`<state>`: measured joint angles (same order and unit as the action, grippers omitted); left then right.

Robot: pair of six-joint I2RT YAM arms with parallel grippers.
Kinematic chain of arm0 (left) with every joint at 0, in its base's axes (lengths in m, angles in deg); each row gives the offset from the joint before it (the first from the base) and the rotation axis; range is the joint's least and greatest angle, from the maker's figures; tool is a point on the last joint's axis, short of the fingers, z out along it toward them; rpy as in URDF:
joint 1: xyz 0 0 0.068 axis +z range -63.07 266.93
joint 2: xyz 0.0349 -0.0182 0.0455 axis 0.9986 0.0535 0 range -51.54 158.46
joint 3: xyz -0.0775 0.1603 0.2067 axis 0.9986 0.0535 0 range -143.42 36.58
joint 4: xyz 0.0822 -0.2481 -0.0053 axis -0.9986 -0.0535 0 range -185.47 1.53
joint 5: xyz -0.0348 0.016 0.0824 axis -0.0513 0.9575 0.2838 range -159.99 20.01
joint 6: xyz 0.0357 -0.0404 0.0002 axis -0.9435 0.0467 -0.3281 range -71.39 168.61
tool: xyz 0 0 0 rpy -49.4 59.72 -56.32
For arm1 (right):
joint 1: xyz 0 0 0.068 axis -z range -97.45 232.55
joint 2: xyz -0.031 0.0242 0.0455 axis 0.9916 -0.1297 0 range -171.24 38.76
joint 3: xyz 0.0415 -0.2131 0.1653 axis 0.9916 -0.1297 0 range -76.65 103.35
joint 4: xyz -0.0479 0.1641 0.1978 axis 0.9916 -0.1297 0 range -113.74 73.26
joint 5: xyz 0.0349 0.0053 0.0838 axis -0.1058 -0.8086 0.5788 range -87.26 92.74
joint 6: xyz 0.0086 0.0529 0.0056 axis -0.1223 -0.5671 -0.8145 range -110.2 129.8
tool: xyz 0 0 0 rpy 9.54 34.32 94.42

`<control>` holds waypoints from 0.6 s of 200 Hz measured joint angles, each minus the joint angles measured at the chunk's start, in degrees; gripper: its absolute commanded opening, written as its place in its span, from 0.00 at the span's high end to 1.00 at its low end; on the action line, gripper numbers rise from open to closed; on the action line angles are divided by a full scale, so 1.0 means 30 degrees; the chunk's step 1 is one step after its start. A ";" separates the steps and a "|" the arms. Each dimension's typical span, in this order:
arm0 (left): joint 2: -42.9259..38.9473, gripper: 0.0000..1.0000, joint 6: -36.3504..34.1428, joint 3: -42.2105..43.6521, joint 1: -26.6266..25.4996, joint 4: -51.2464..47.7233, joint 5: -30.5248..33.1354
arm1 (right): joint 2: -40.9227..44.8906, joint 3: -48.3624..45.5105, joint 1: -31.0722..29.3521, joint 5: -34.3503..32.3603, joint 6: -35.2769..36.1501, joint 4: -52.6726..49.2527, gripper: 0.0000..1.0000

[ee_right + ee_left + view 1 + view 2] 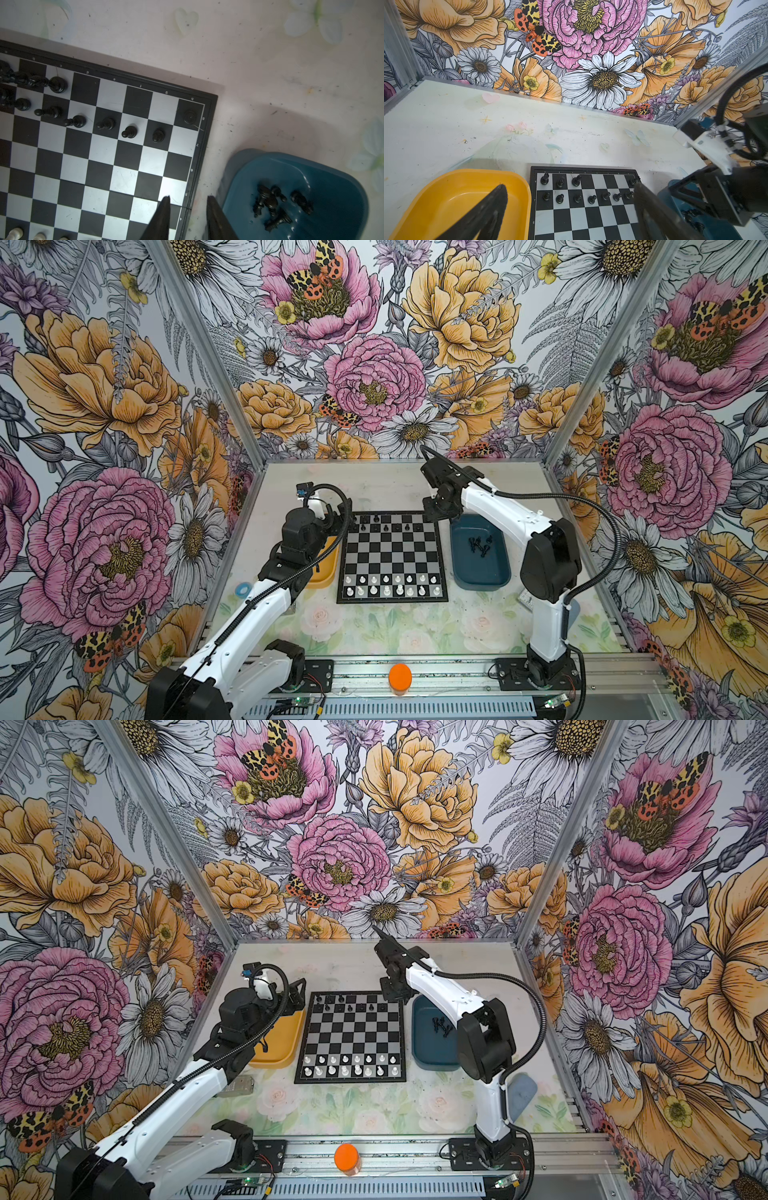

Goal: Set up the chess pieces on the board
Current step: 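Move the right gripper back down into the teal tray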

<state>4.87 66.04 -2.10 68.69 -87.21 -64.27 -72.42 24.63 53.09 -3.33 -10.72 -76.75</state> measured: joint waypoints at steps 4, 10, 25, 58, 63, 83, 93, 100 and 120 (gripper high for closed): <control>-0.0015 0.04 0.0000 0.0000 0.0000 0.0007 0.0000 | 0.0270 -0.0197 0.0153 -0.0109 -0.0007 0.0007 0.67; -0.0036 0.04 0.0000 0.0000 0.0000 0.0007 0.0000 | 0.0692 -0.0568 0.0430 -0.0240 -0.0007 0.0015 0.67; -0.0051 0.04 0.0000 0.0000 0.0000 0.0007 0.0000 | 0.1523 -0.1566 0.1246 -0.0576 -0.0007 0.0044 0.67; -0.0051 0.05 0.0022 0.0000 0.0000 0.0015 0.0000 | 0.2157 -0.4000 0.3067 -0.1370 -0.0007 0.0102 0.74; -0.0044 0.05 0.0029 0.0000 0.0000 0.0015 0.0000 | 0.2157 -0.4386 0.3322 -0.1443 -0.0007 0.0175 0.75; 0.0036 0.05 0.0051 0.0000 0.0000 0.0022 0.0000 | 0.2157 -0.5603 0.4000 -0.1472 -0.0007 0.0393 0.76; 0.0138 0.05 0.0058 0.0000 -0.0007 0.0029 -0.0007 | 0.2149 -0.6084 0.4284 -0.1406 0.0000 0.0590 0.76; 0.0240 0.05 0.0058 0.0000 -0.0015 0.0022 -0.0007 | 0.2149 -0.6317 0.4452 -0.1377 -0.0007 0.0736 0.76; 0.0466 0.05 0.0058 0.0007 -0.0095 0.0007 0.0000 | 0.2076 -0.6601 0.4772 -0.1078 0.0000 0.1151 0.76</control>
<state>6.27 66.22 -2.07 68.41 -87.19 -64.27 -66.19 4.82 67.41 -6.56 -10.72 -73.30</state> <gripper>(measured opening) 0.951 0.239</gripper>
